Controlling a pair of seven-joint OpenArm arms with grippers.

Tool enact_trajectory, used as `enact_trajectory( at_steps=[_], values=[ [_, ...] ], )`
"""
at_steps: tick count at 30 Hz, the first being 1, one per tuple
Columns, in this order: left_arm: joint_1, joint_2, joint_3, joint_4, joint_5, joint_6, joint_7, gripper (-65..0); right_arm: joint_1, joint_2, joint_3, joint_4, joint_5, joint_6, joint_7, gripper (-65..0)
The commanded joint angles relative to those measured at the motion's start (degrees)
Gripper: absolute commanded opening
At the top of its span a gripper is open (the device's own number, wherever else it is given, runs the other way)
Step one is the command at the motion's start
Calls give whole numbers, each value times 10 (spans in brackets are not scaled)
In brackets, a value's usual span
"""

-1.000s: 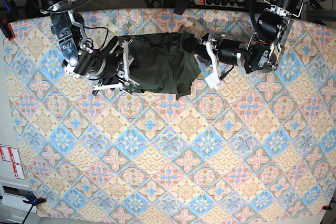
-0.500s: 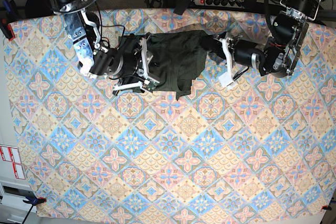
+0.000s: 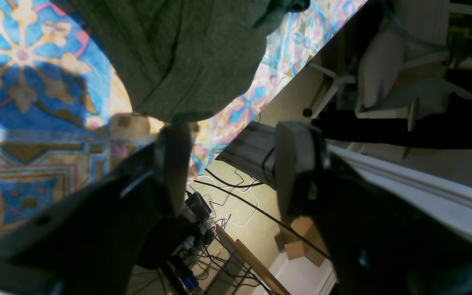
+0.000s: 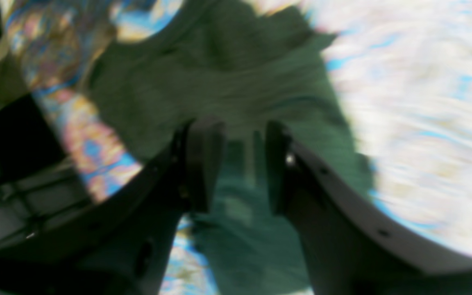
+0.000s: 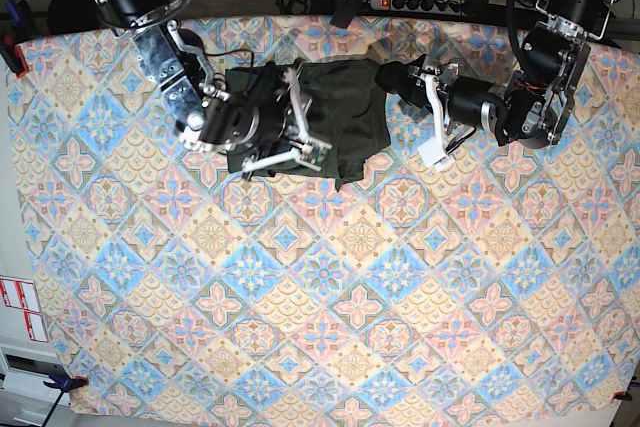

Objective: Fold the T-shirt properly
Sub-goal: 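Release the left gripper and lift it off the bundle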

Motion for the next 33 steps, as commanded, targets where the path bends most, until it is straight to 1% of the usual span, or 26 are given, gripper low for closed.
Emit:
enact_trajectory(
  at_steps=[1,4,6,9,12,16,20,22,24,26,27,29,31,33],
  values=[
    [-7,-7,-12,9,-10,-1,-3,-322,6,0,-2,-8,3,0,7,-454],
    [-3,-7,-74,7,-3,0,-3,-323,24,0,-24,-58,3,0,7,-454],
    [-2,-7,-115,7,23,1,-3,-323,33,0,-38,-80,3,0,7,-454],
    [-2,-7,-149,7,73,1,-3,-323,36,0,-43,-96,3,0,6,-454],
    [-3,-5,-153,7,127,2,-3,-324,30,4,-43,-95,3,0,2,-454],
    [-2,21,-152,7,204,2,-3,-324,12,4,-42,-89,3,0,-27,-454],
    [-2,54,-152,7,279,2,-3,-324,-6,4,-39,-75,2,0,-29,-454],
    [-1,66,-152,7,309,2,-3,-327,-13,11,-38,-57,1,0,-26,-454],
    [-1,74,-152,8,318,2,-3,-357,-14,18,-38,-28,1,0,-25,-454],
    [1,76,-150,10,318,1,-3,-422,-14,25,-37,11,1,0,-25,-454],
    [8,81,-150,10,318,1,-3,-466,-13,28,-37,33,1,0,-25,-454],
    [15,84,-151,11,316,-1,-3,-524,-10,31,-30,60,1,0,-25,-454],
    [20,89,-140,18,297,-1,-3,-522,-11,31,0,69,1,0,-25,-454],
    [36,86,-122,41,271,-1,-3,-528,-10,31,24,68,1,0,-25,-454]
  ],
)
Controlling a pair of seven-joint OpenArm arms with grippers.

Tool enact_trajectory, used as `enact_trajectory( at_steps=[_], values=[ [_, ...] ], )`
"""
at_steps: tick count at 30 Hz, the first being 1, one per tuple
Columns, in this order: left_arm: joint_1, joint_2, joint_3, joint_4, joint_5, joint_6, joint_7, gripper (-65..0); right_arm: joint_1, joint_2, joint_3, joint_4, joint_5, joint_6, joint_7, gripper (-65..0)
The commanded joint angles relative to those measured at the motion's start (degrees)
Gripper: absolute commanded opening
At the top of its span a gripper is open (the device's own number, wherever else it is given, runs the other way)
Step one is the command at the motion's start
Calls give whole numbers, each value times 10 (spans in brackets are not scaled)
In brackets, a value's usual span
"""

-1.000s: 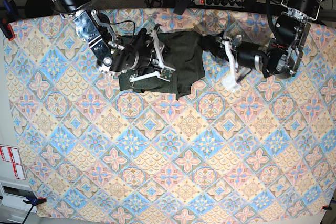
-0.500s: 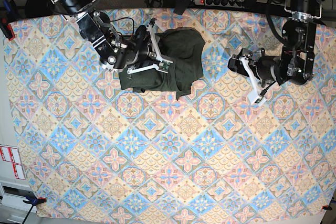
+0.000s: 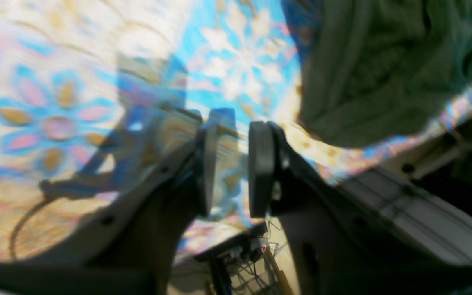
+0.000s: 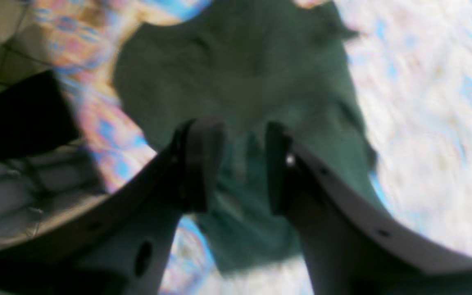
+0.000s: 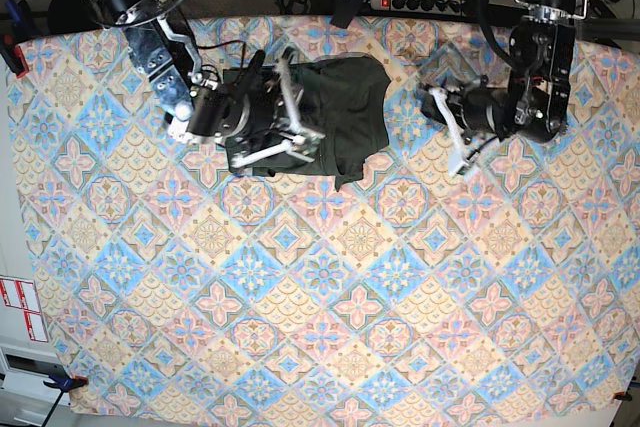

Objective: Fold the T-shirt properly
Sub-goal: 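Release the left gripper and lift it off the bundle, then grasp the bundle sides with both grippers and square it up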

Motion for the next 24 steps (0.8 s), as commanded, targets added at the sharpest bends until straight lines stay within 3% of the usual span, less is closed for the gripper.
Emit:
enact_trajectory(
  at_steps=[1,4,6,11,16,19,24],
  values=[
    [3,-2,5,34,-23,-2,-4,-537,8,4,12,7,1,0,10,-454],
    [25,-1,26,75,-42,-2,-4,-603,9,3,24,-13,1,0,35,-462],
    [29,1,41,78,-41,-2,-4,-650,23,3,25,-30,1,0,60,-507],
    [34,14,91,78,-40,-2,-4,-650,83,3,25,-93,1,-1,95,-639],
    [34,16,128,76,-33,-2,-4,-650,105,-13,74,-158,1,-1,124,-639],
    [34,26,150,71,14,-1,-19,-650,121,-40,103,-215,1,-1,131,-639],
    [21,28,215,16,74,-1,-61,-650,163,-47,106,-310,1,-1,131,-639]
  ],
)
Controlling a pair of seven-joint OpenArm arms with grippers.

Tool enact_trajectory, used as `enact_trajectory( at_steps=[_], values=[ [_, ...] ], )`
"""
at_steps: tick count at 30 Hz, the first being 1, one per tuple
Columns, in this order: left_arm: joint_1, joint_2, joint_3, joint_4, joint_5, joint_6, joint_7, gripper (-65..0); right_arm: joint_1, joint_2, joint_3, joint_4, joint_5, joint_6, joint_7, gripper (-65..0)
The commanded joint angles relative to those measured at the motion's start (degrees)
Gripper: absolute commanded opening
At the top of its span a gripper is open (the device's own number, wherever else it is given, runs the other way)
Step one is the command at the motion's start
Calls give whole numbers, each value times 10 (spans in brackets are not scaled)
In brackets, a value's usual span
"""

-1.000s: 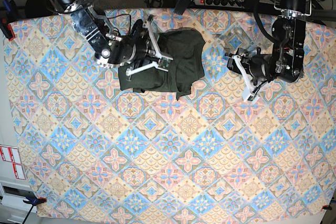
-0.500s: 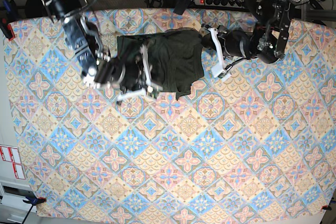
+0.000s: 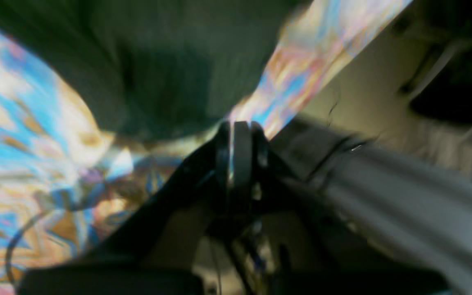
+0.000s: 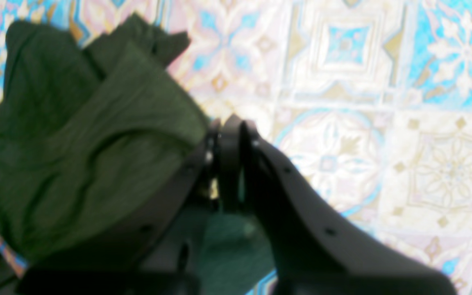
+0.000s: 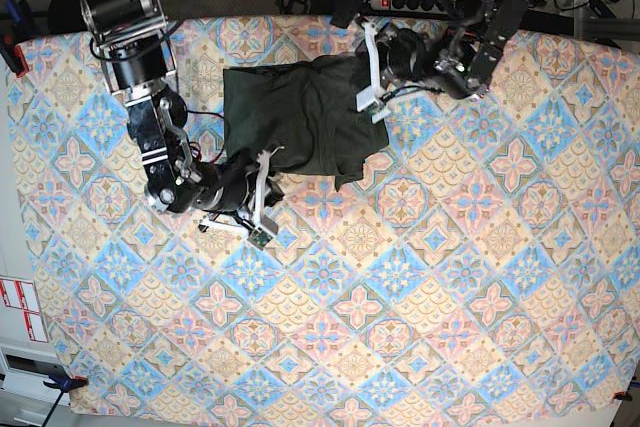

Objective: Fold the T-shirt properly
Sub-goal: 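Grasp the bundle sides with both grippers and square it up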

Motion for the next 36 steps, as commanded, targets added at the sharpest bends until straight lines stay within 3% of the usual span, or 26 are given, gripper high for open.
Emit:
enact_trajectory(
  at_steps=[1,8,17,20,27,36],
  values=[
    [-18,0,16,-3,-4,-1,-19,-650,20,6,4,-9,1,-1,5,-639],
    [-65,0,66,-85,-4,1,-61,-650,28,6,2,-87,1,-1,4,-639],
    [-112,0,73,-109,-3,1,-69,-650,-6,11,-34,-88,1,-1,-2,-639],
    [-138,0,73,-130,-3,2,-69,-650,-22,34,-43,-87,1,0,-2,-639],
    [-190,20,73,-184,-2,2,-72,-650,-71,52,-39,-67,1,0,-2,-639],
    [-210,80,73,-189,135,2,-94,-650,-139,88,-38,42,1,0,-2,-639]
  ],
)
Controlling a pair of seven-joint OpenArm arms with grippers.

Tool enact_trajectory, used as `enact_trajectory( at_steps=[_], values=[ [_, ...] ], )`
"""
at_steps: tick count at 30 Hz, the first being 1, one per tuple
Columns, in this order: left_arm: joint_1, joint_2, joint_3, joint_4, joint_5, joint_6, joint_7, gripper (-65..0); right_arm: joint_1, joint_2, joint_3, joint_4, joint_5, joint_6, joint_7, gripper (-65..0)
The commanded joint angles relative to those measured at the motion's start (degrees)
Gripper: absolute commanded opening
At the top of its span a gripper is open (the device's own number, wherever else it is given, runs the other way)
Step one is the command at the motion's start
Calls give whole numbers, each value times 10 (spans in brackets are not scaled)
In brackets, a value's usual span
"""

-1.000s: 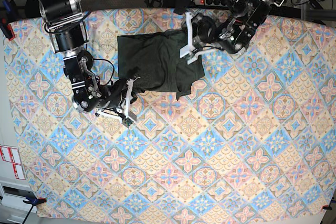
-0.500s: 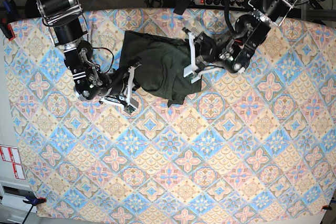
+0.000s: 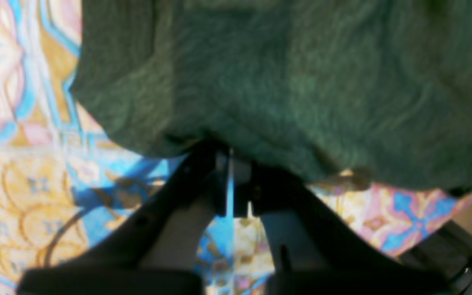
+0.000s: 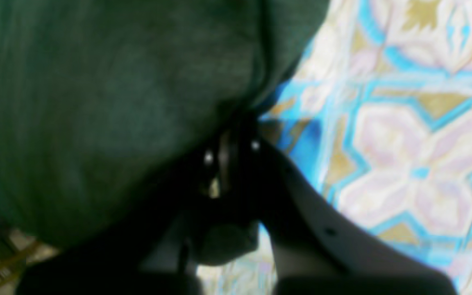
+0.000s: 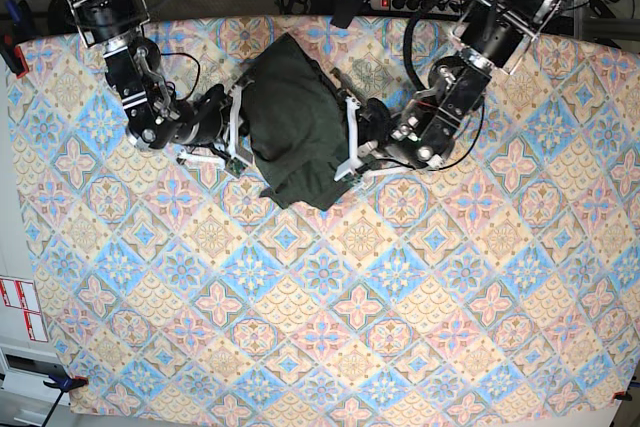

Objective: Fold the T-shirt properly
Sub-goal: 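Grasp the bundle sides with both grippers and square it up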

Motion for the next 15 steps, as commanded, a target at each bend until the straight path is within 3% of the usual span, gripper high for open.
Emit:
enact_trajectory(
  at_steps=[1,5,15],
  values=[
    [-11,8,-2,8,12,0,-7,-650,-9,9,-2,6,-14,5,-29,-639],
    [-20,37,-2,5,61,0,-9,-650,-29,17,2,29,-14,5,-29,-640],
    [-40,72,-3,-71,112,0,-89,-650,-94,24,94,80,-14,5,-29,-639]
  ],
)
